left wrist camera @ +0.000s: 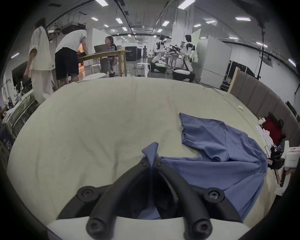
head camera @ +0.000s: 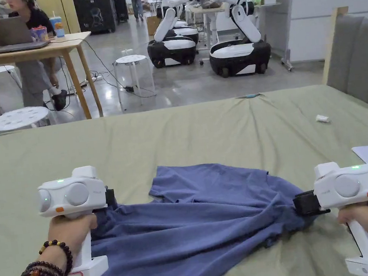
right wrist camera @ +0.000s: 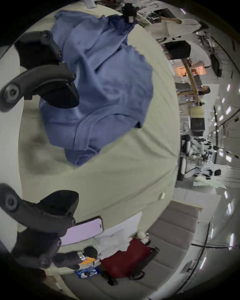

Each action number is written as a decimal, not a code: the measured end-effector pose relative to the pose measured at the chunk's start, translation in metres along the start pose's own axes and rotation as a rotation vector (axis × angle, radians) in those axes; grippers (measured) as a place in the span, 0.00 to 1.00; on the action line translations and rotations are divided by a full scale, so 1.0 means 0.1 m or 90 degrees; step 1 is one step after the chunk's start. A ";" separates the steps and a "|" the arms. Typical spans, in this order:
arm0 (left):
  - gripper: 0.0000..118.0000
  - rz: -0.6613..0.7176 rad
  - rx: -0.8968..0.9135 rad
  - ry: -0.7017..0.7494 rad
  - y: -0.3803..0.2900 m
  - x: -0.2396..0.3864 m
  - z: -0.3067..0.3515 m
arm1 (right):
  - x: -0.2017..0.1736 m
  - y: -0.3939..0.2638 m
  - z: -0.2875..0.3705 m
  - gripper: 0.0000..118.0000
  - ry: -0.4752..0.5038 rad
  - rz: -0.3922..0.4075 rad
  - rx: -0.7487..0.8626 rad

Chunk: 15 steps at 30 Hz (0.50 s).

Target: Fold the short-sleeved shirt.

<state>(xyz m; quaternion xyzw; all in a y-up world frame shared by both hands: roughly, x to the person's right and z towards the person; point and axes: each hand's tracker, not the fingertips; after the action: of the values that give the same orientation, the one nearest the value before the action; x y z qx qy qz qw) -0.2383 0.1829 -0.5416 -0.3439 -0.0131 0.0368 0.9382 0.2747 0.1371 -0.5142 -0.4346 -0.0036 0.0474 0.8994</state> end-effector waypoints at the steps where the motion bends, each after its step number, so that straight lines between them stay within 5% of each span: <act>1: 0.01 -0.002 -0.002 0.000 0.00 -0.01 -0.01 | -0.01 -0.02 -0.07 0.89 0.004 -0.001 -0.008; 4: 0.01 -0.003 -0.005 0.001 -0.02 -0.04 -0.04 | -0.10 -0.06 -0.22 0.85 0.013 0.003 -0.043; 8: 0.01 -0.007 -0.009 0.004 -0.05 -0.10 -0.06 | -0.25 -0.05 -0.22 0.60 0.008 0.019 -0.029; 10: 0.01 -0.007 -0.011 0.005 -0.06 -0.12 -0.08 | -0.34 -0.04 -0.15 0.15 0.038 0.052 0.000; 11: 0.01 -0.005 -0.012 0.008 -0.07 -0.13 -0.08 | -0.41 -0.03 -0.11 0.08 0.033 0.065 0.008; 12: 0.01 -0.004 -0.013 0.008 -0.08 -0.15 -0.08 | -0.47 -0.01 -0.05 0.07 -0.014 0.089 0.006; 15: 0.01 0.001 -0.010 0.010 -0.09 -0.19 -0.05 | -0.54 0.04 0.08 0.07 0.004 0.091 0.032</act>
<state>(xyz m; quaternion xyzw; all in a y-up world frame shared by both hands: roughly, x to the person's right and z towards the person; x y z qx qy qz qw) -0.2560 0.1711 -0.5394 -0.3519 -0.0059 0.0350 0.9354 0.2207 0.1405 -0.5106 -0.4112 0.0315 0.1104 0.9043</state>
